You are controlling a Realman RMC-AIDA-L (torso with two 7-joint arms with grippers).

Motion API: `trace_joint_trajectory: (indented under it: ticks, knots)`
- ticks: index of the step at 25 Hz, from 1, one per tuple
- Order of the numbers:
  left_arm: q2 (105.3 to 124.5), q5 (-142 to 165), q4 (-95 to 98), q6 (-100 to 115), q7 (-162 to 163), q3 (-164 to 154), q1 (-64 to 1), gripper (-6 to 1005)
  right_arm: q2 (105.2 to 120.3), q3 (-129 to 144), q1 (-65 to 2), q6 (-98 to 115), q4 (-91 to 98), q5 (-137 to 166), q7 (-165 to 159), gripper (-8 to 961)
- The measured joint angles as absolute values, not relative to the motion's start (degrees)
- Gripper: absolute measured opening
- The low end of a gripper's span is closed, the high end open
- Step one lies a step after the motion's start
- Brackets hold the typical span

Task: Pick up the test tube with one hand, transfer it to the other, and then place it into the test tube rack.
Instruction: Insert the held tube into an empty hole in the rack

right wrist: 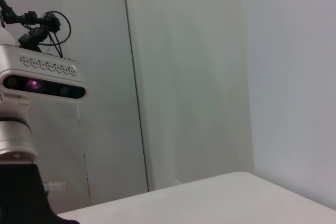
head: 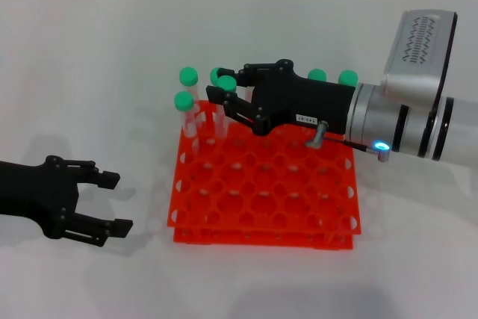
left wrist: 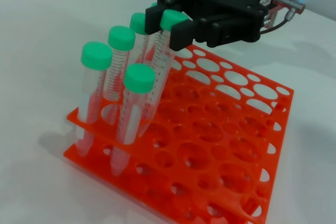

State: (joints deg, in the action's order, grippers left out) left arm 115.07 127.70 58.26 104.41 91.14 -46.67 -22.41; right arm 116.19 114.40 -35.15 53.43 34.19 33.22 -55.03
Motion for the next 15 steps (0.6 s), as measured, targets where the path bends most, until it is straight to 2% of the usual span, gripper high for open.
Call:
trace_joint_trajectory:
  ticks: [15]
  knots:
    - [115.13, 127.7, 58.27, 104.35, 91.14, -46.67, -22.41, 881, 116.19, 114.7, -35.16, 52.35, 34.11, 33.22, -55.02, 267]
